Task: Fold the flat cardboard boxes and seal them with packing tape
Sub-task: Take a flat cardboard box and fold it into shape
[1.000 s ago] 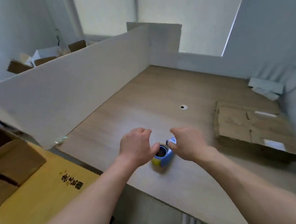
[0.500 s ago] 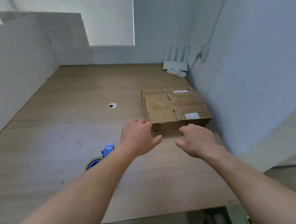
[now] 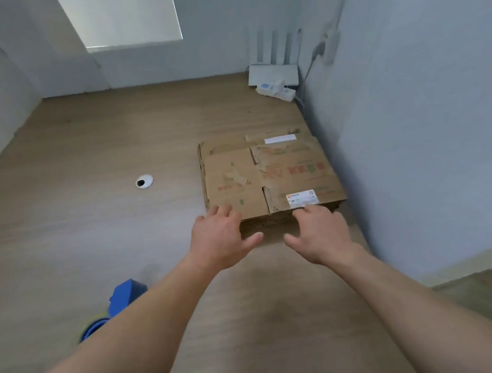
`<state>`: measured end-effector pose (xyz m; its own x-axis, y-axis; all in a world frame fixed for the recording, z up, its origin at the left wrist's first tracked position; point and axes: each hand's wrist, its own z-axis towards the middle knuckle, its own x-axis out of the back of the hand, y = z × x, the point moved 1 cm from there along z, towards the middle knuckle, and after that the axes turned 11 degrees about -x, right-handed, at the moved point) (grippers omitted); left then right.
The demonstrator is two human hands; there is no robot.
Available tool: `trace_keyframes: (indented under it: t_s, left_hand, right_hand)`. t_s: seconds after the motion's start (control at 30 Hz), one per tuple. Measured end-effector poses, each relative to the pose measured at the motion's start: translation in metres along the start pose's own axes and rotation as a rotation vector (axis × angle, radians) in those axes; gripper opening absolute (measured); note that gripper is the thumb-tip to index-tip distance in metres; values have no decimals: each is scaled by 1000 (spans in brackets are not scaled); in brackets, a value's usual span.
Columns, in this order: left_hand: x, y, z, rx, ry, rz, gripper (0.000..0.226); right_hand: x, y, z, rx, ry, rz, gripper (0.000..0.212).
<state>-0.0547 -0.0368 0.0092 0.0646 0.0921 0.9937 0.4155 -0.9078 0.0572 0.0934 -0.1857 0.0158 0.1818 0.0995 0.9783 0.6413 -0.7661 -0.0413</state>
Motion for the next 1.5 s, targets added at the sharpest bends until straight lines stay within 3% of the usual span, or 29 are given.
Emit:
trace_keyframes:
  t_s: [0.27,0.47,0.63,0.8,1.07,1.23,1.3,1.37,1.5]
  left_hand:
    - [-25,-7,58,115,-62,-21,88]
    - [-43,-14,75,149,-45,-83,83]
    - [-56,-19,79,170,-42,-153,88]
    - [-54,-21,76,166,-1,-188,80]
    - [-23,-20,20,126,100,-231,54]
    - [36,-36,-31,110,319,-351,16]
    - [74,-41,-42,181,274,-401,8]
    - [110,-42,-52,208,144,-437,12]
    - [150,-34,-82,186,3,-582,23]
  right_hand:
    - [-16,8,78,84,1,20,57]
    - [-31,12,107,128,-94,-21,95]
    - [-42,29,121,-38,-164,-66,123]
    - [-43,57,114,-258,-207,97,128]
    - [-23,52,51,-246,79,246,106]
    - [30,46,-3,-88,476,527,50]
    - [63,41,-20,-81,582,603,31]
    - [101,32,-36,-134,571,691,11]
    - [143,12,-60,-223,361,768,17]
